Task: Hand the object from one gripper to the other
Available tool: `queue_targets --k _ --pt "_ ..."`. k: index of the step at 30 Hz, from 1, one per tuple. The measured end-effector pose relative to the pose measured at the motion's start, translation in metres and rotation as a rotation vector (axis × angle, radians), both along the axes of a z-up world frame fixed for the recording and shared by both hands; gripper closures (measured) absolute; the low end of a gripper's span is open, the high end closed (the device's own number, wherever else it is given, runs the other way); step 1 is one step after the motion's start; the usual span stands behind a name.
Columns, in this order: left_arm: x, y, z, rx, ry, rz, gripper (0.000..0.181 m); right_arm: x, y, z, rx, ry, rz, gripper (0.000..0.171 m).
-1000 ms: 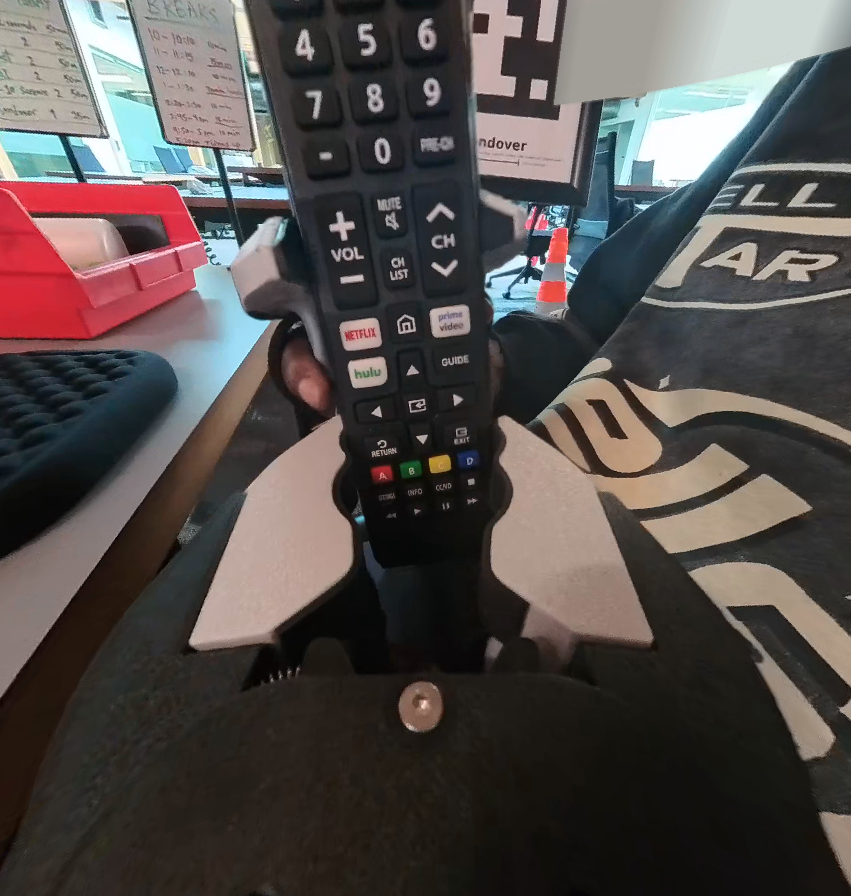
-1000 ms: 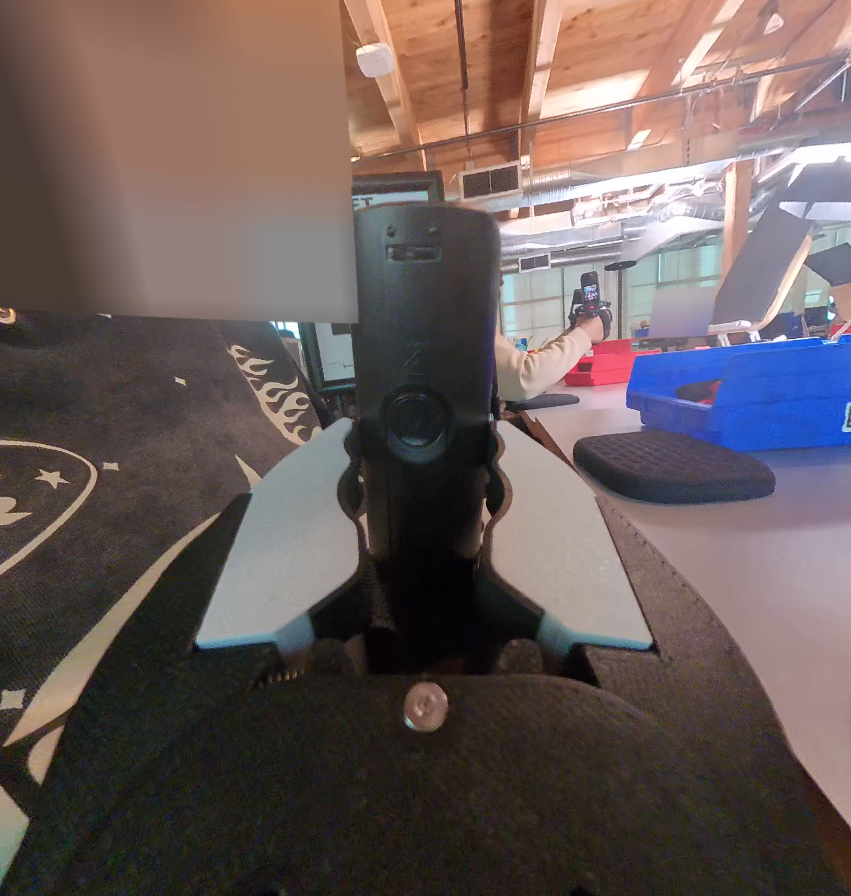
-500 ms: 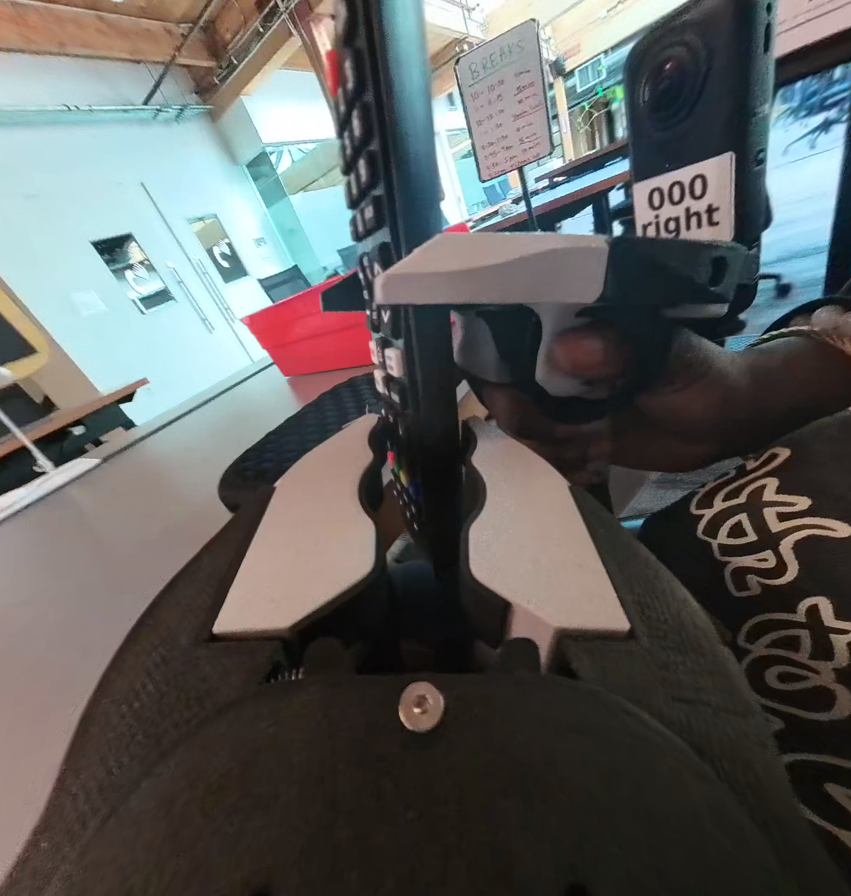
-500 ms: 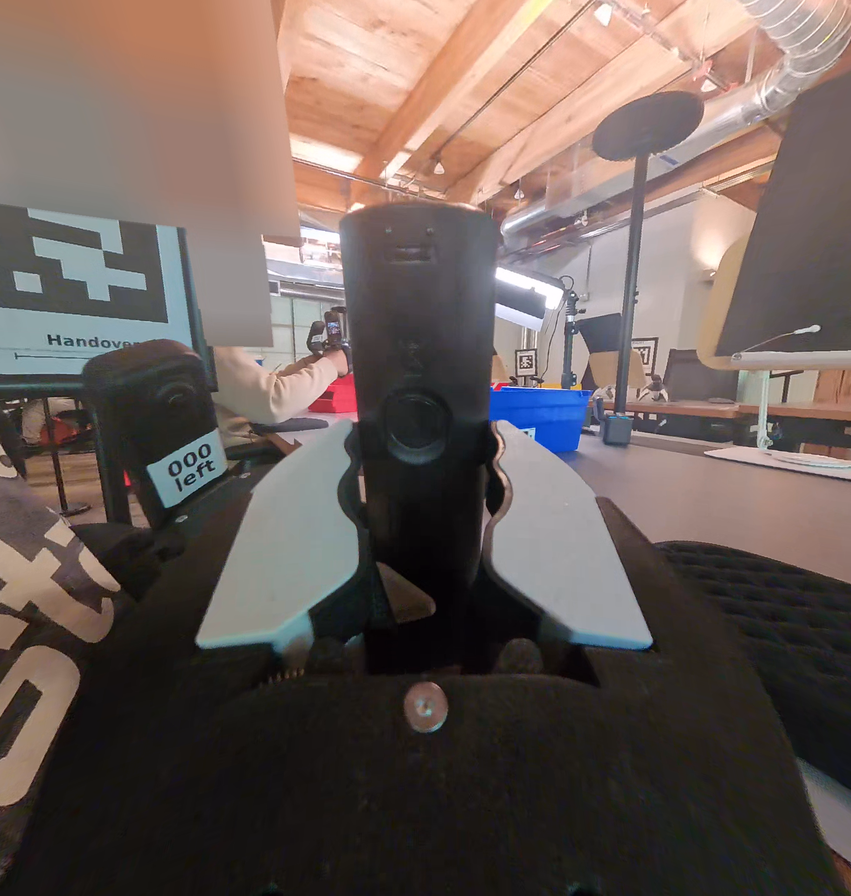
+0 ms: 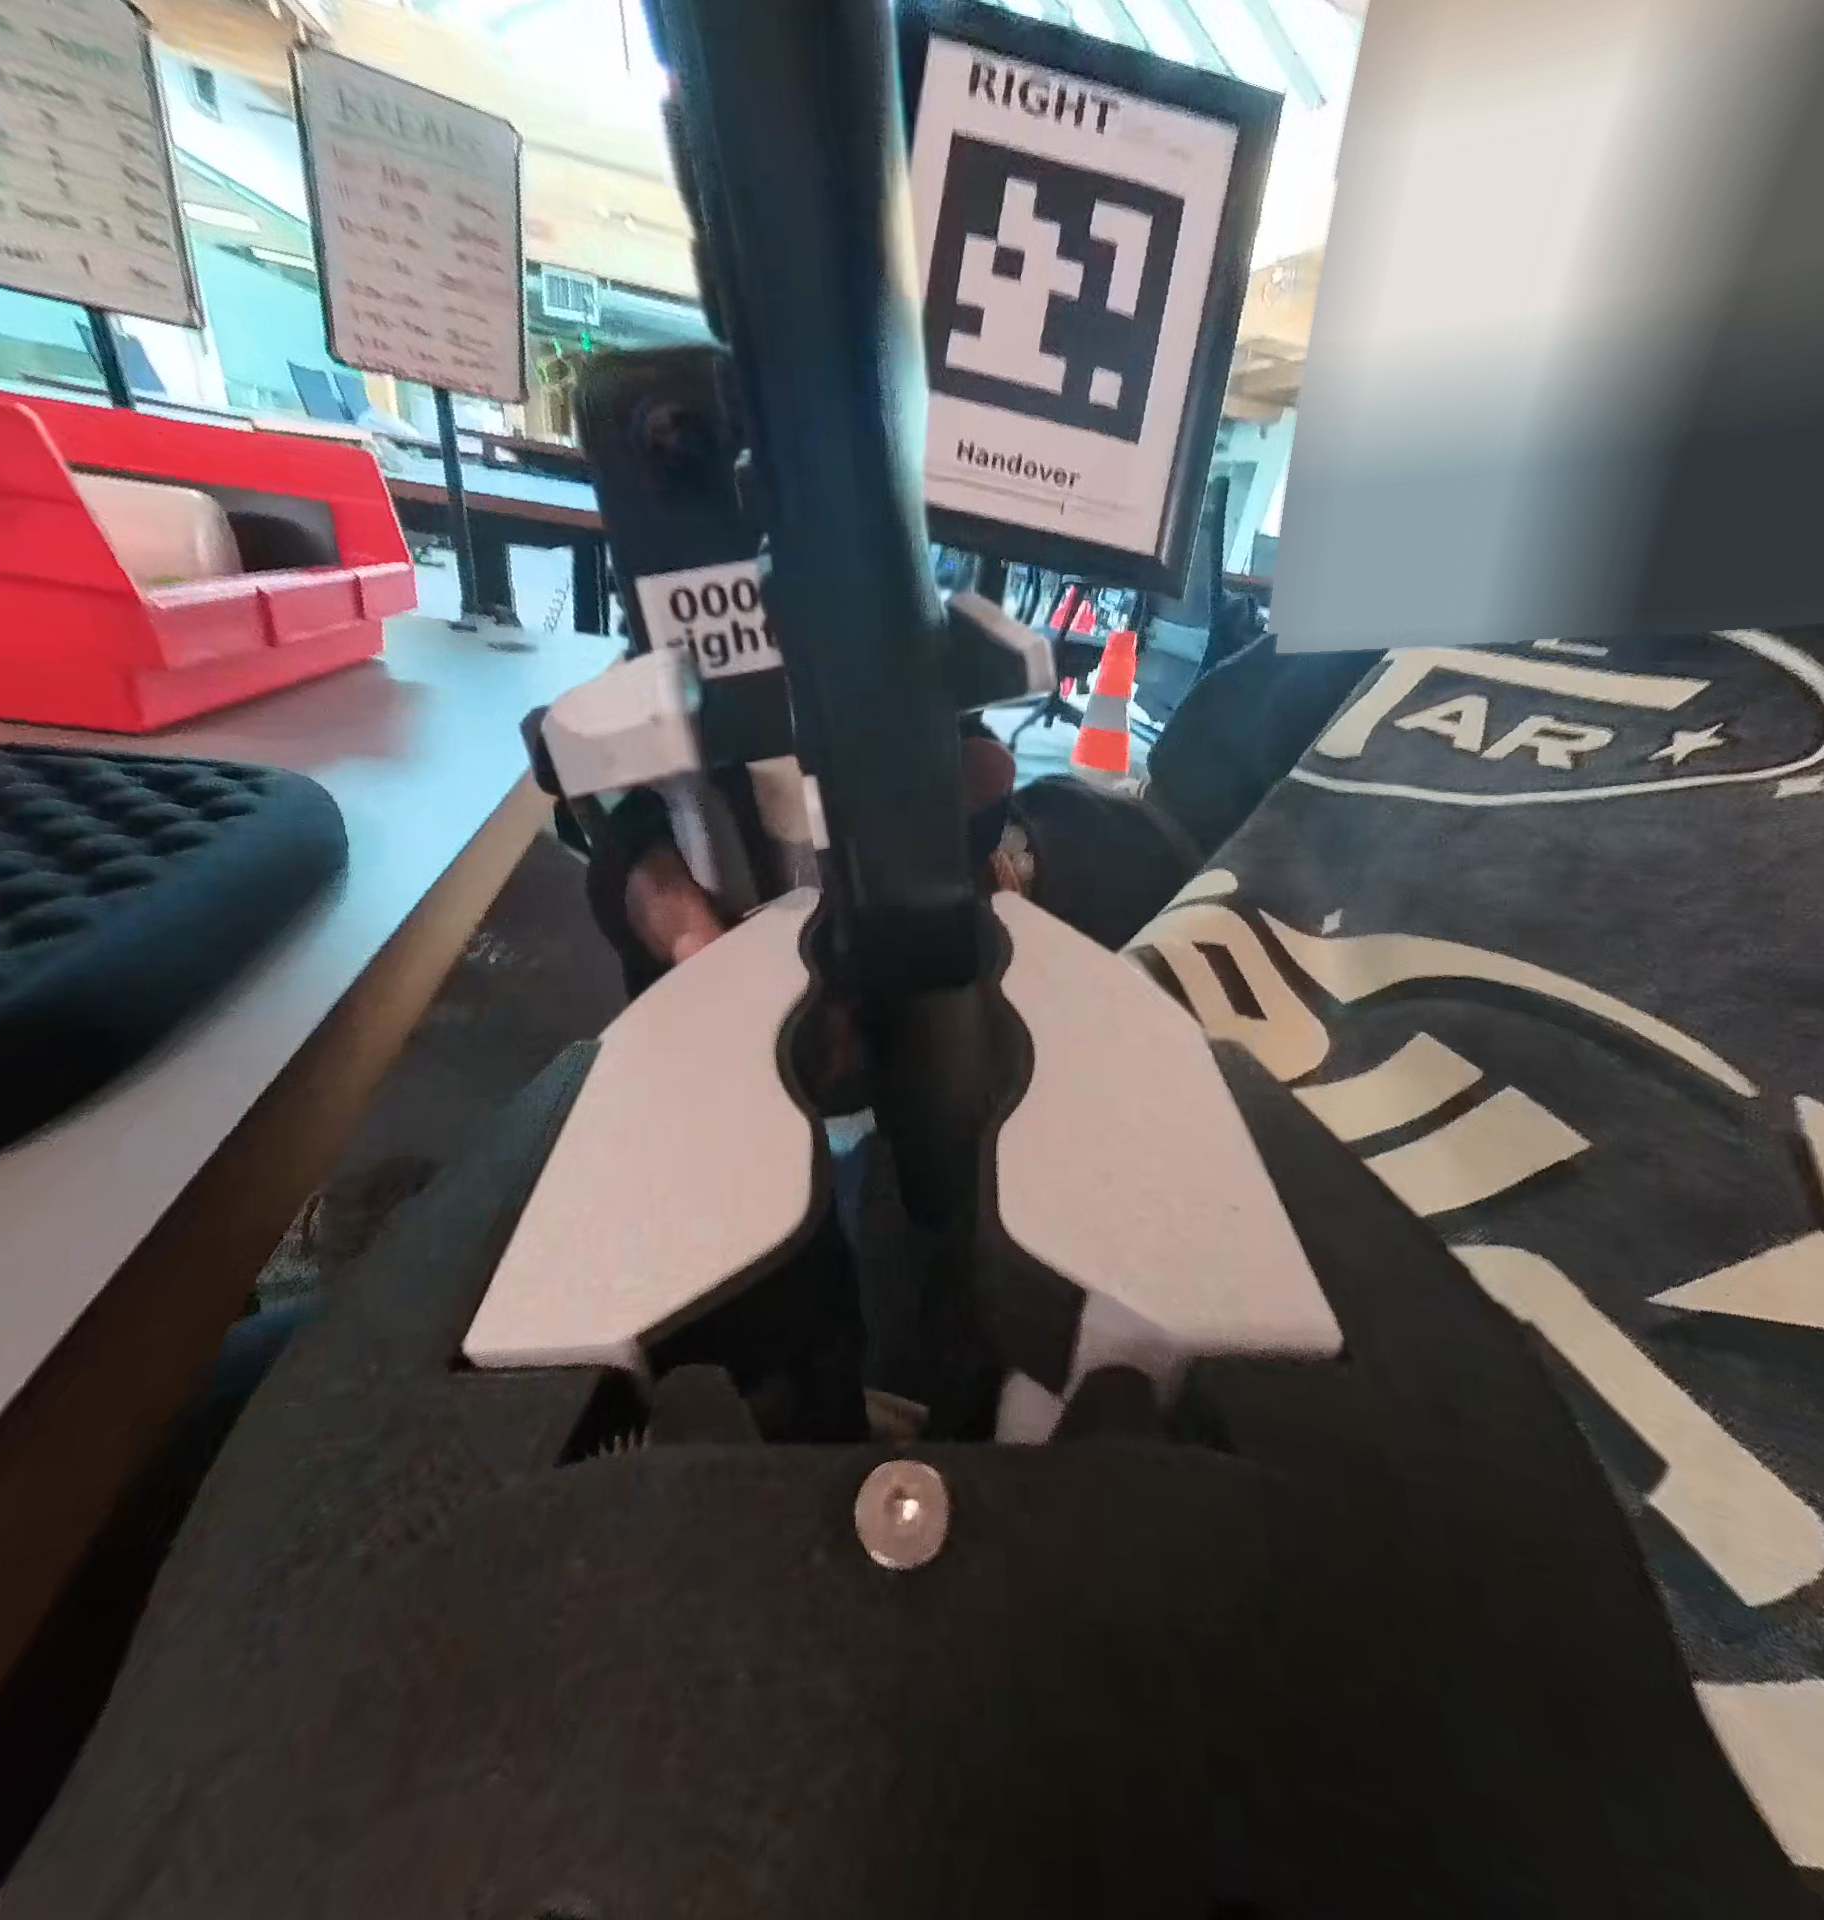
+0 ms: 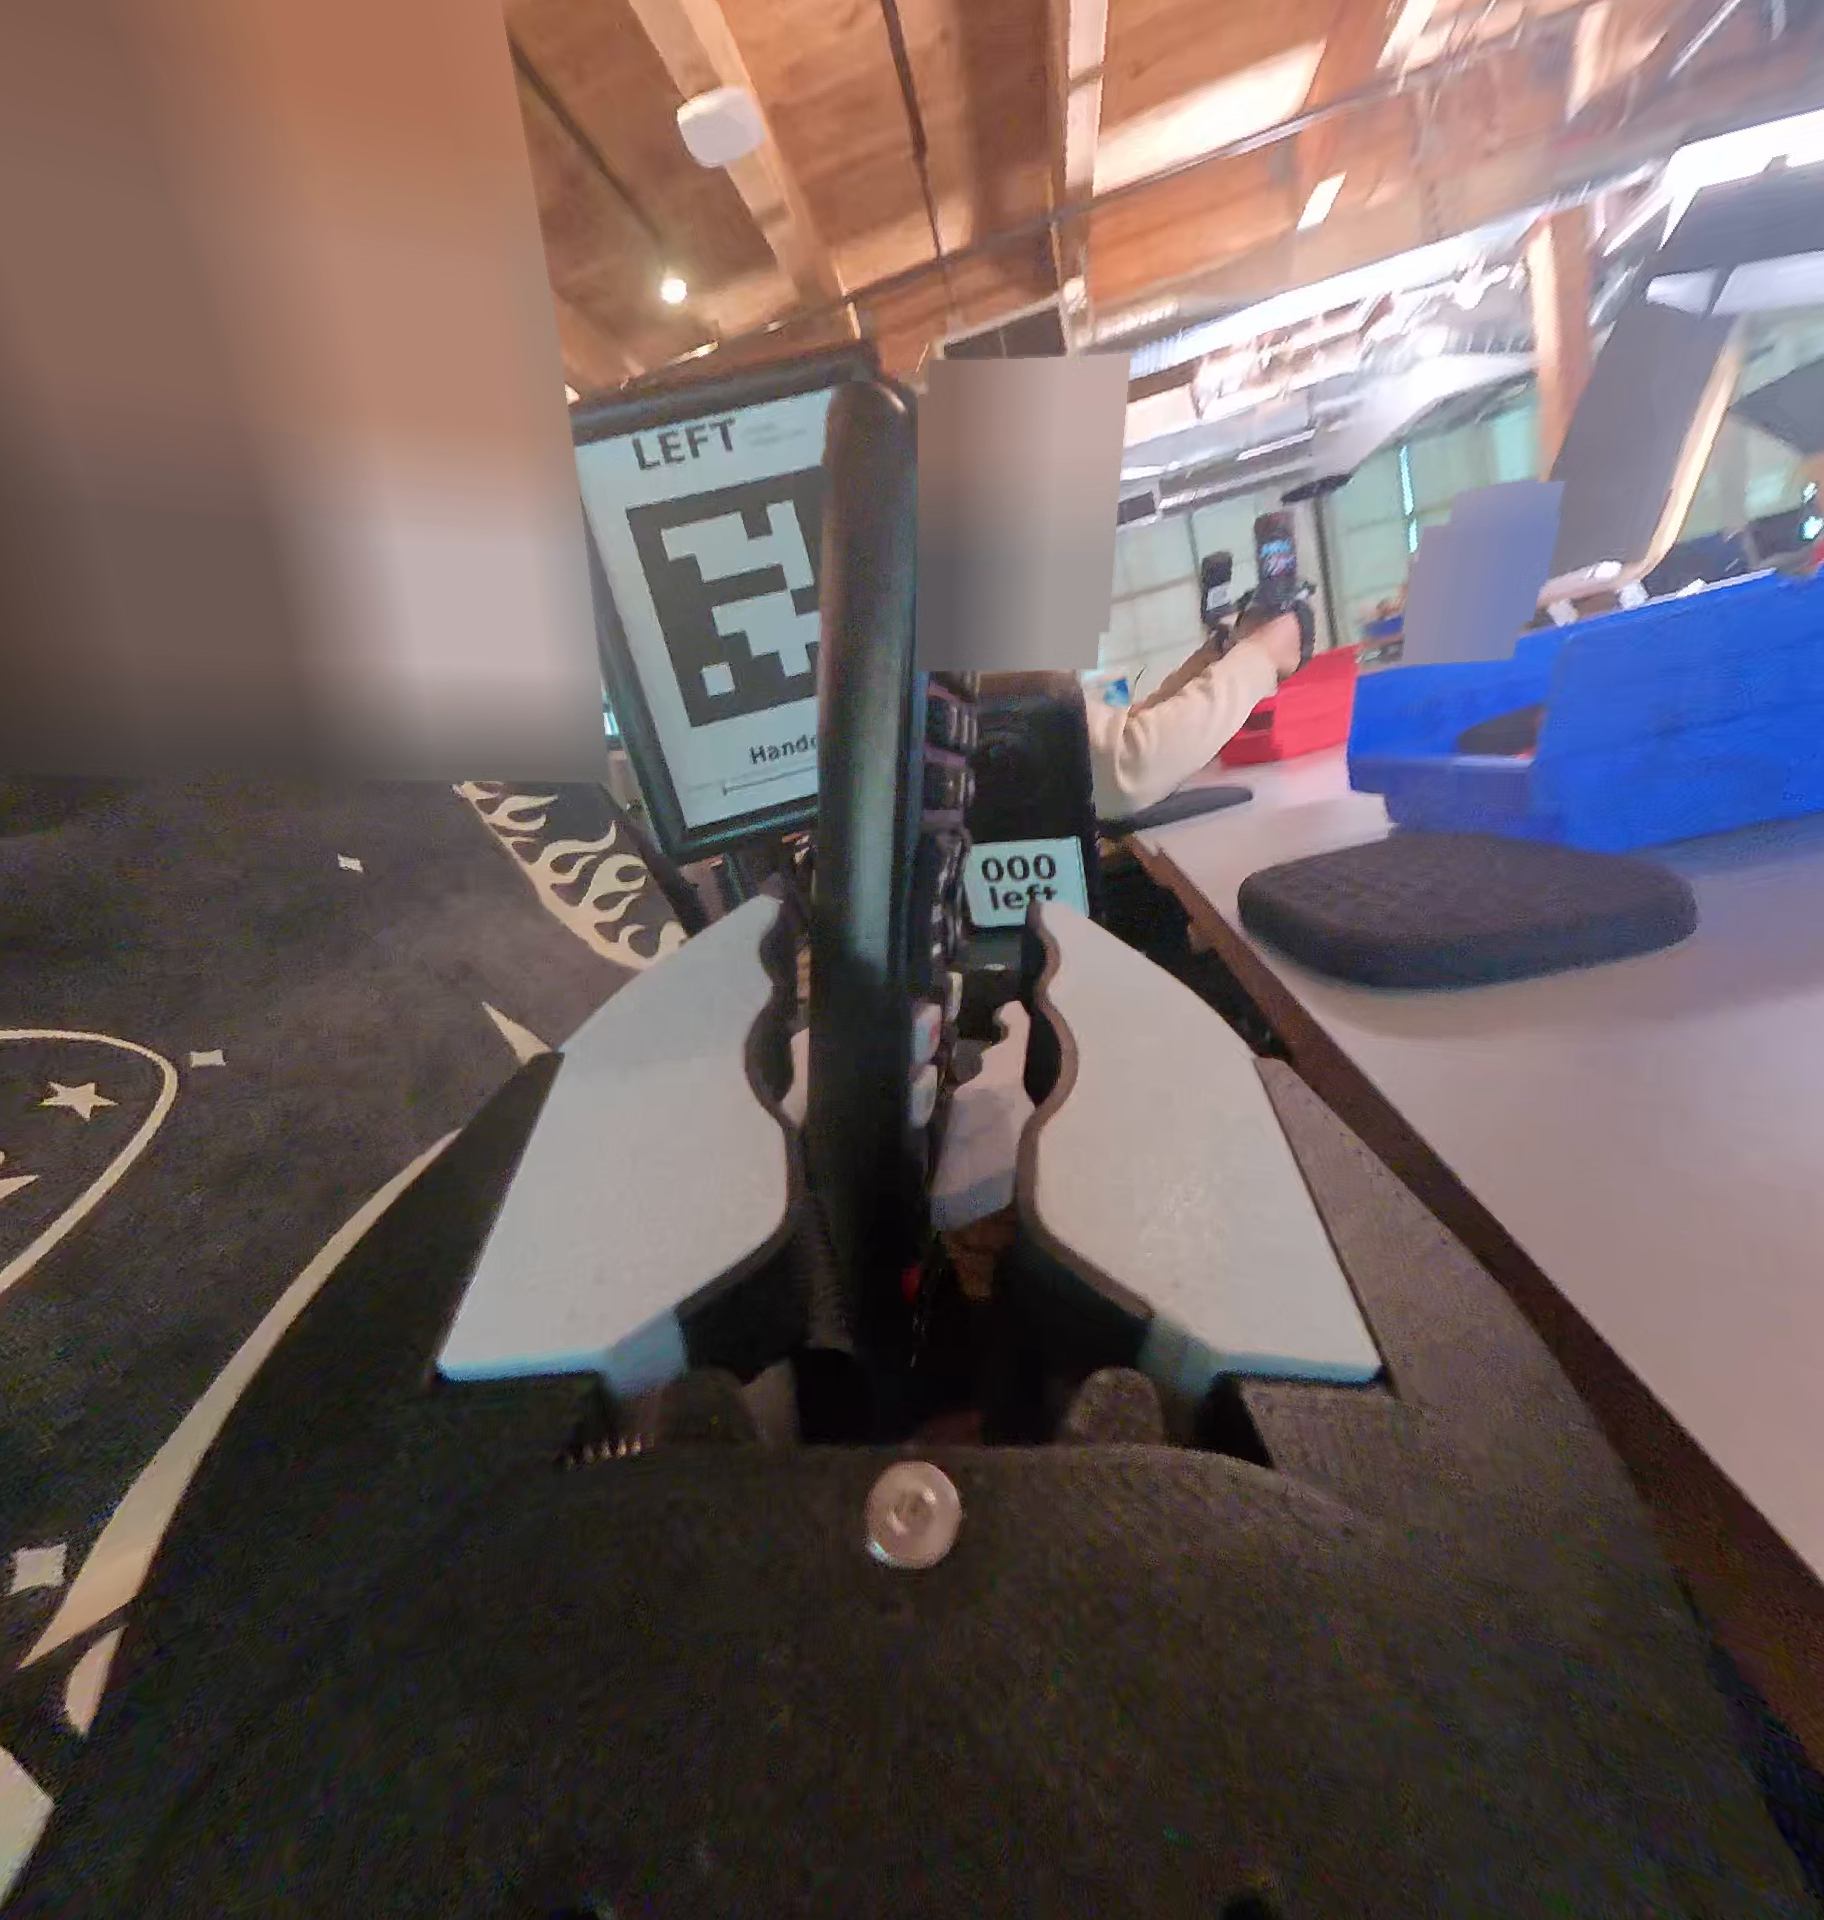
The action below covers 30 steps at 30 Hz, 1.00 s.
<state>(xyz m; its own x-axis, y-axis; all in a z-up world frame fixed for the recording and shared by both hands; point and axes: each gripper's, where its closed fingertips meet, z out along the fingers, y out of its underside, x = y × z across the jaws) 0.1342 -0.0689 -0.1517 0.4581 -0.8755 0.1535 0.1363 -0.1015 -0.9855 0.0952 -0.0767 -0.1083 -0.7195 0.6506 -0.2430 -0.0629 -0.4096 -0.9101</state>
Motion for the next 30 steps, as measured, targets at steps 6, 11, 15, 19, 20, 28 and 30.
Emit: queue_targets --k 6,11,15,19,20,28,30 --pt "-0.011 0.016 -0.009 -0.008 0.048 0.123 0.154 -0.009 0.005 -0.009 0.199 0.018 -0.180 0.145" --pt "-0.035 0.039 -0.007 0.100 0.135 0.424 0.133 -0.017 0.030 0.001 0.169 0.088 -0.493 0.146" --pt "-0.044 0.051 -0.017 0.239 0.407 0.675 0.124 -0.015 0.049 0.004 0.105 0.124 -0.688 0.144" --pt "-0.041 0.056 -0.027 0.346 0.619 0.763 0.119 -0.013 0.050 0.007 0.082 0.159 -0.757 0.146" --pt "-0.042 0.057 -0.028 0.351 0.638 0.782 0.119 -0.013 0.049 0.007 0.081 0.162 -0.766 0.146" --pt "-0.051 0.057 -0.029 0.272 0.577 0.765 0.128 -0.020 0.033 0.000 0.199 0.132 -0.734 0.144" --pt "-0.040 0.052 -0.026 0.240 0.484 0.647 0.129 -0.016 0.023 0.005 0.241 0.186 -0.635 0.140"
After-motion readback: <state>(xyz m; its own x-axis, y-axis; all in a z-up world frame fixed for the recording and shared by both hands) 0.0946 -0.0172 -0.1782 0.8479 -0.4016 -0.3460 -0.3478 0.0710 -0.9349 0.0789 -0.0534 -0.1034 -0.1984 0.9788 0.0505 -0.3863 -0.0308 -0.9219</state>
